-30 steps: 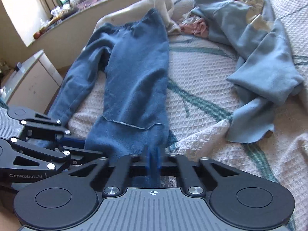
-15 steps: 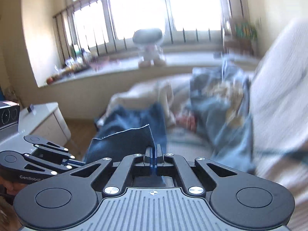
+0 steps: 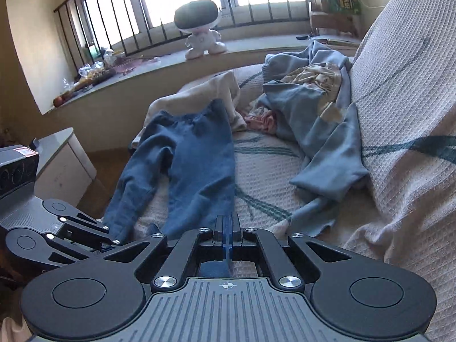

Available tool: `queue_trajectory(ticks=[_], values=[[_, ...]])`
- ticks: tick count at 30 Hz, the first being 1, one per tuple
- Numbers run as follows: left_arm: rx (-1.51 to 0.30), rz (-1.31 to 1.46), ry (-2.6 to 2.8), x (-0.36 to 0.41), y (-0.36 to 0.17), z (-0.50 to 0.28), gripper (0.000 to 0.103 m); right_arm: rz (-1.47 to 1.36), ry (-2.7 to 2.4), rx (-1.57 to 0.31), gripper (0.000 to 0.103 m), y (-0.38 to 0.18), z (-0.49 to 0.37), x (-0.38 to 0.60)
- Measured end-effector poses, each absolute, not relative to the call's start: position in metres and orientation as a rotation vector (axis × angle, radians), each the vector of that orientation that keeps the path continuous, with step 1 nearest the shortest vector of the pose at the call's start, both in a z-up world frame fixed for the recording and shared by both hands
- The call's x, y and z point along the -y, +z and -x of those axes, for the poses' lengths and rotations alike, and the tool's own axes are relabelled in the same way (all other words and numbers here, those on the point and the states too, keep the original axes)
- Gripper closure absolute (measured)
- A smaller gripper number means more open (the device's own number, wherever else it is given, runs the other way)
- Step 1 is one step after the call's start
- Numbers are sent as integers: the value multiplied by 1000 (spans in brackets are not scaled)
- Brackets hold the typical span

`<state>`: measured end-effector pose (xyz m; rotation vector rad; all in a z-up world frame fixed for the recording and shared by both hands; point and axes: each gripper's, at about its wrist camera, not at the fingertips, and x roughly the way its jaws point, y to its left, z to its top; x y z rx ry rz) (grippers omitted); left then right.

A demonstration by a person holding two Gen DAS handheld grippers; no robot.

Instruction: Fold clothes

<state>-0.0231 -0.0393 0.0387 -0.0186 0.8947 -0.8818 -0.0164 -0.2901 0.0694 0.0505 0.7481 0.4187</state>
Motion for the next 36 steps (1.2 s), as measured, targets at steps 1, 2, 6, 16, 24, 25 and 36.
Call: queue_trajectory(ticks=[1,2,6,16,24,25,36], values=[[-895,19,-879,39,38,23,98,-50,420,-745,101,70,17,290],[-895,20,-877,39,38,24,98,-50,422,-740,101,71,17,290],[-895,42,-864,36,35,24,98,-46,424,-726,101,74,14,290],[-899,50,-868,36,33,28,98,-46,422,-745,101,69,14,287],[-937,71,-865,37,21,33,98,-51,421,-793,101,55,13,284],[-937,72,-860,37,21,34,98,-52,421,-794,101,55,13,285],[-935,94,-814,30,20,34,98,-84,434,-800,101,46,10,282]])
